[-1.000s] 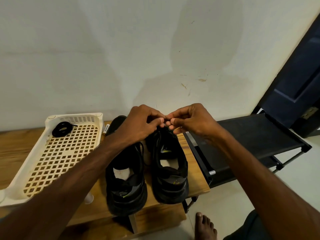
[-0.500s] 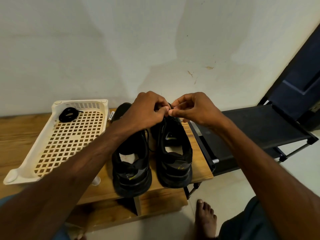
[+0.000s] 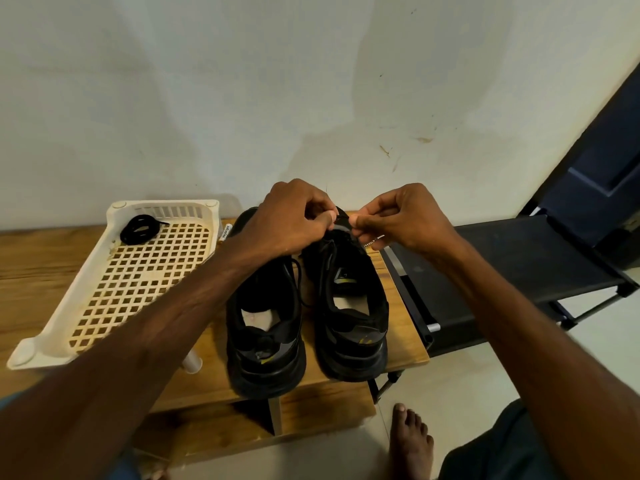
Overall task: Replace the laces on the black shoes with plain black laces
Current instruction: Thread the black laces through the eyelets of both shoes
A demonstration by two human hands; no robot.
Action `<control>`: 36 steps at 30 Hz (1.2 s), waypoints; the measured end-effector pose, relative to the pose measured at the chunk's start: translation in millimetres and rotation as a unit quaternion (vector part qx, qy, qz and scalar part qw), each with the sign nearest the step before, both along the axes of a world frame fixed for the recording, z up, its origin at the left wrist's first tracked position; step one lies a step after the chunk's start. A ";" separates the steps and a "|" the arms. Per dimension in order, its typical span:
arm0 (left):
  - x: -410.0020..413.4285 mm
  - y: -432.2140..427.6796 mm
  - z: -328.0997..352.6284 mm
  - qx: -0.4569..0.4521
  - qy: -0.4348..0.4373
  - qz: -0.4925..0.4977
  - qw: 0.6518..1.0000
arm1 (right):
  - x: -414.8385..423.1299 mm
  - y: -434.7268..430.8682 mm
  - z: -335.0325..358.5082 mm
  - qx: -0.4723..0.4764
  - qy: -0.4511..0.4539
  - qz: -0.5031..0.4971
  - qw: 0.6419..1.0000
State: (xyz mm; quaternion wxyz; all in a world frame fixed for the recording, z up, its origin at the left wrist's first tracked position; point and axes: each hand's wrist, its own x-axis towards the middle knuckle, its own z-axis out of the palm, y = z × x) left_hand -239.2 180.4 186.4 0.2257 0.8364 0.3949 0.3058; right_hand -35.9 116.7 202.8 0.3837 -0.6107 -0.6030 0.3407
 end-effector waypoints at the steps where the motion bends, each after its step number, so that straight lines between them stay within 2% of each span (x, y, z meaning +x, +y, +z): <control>1: 0.3 -1.7 0.7 0.011 0.003 -0.012 1.000 | -0.1 -0.1 0.4 0.003 -0.001 -0.002 1.000; 5: 4.4 -7.9 2.6 0.057 0.006 -0.049 0.997 | -0.9 -0.7 1.6 0.004 -0.025 0.001 1.000; 9: 5.9 -10.1 4.0 0.063 -0.025 -0.021 0.997 | 0.7 -1.2 0.5 -0.013 -0.015 -0.014 1.000; 13: 5.7 -11.7 0.8 0.025 -0.035 0.023 0.999 | -5.1 -7.0 -12.2 -0.040 -0.183 -0.008 0.982; 17: 9.5 -17.7 -7.5 -0.012 -0.020 0.047 0.999 | -17.6 -8.0 -20.1 -0.016 -0.244 -0.057 0.968; 21: 15.1 -24.9 -16.4 -0.041 0.018 0.058 0.997 | -24.5 -8.8 -19.0 -0.002 -0.252 -0.082 0.964; 28: 29.0 -32.3 -22.3 -0.035 0.075 0.116 0.990 | -14.4 -11.0 -20.6 -0.010 -0.194 -0.106 0.975; 36: 37.8 -33.2 -26.6 -0.058 0.080 0.139 0.985 | -10.0 -10.5 -25.3 -0.014 -0.175 -0.123 0.977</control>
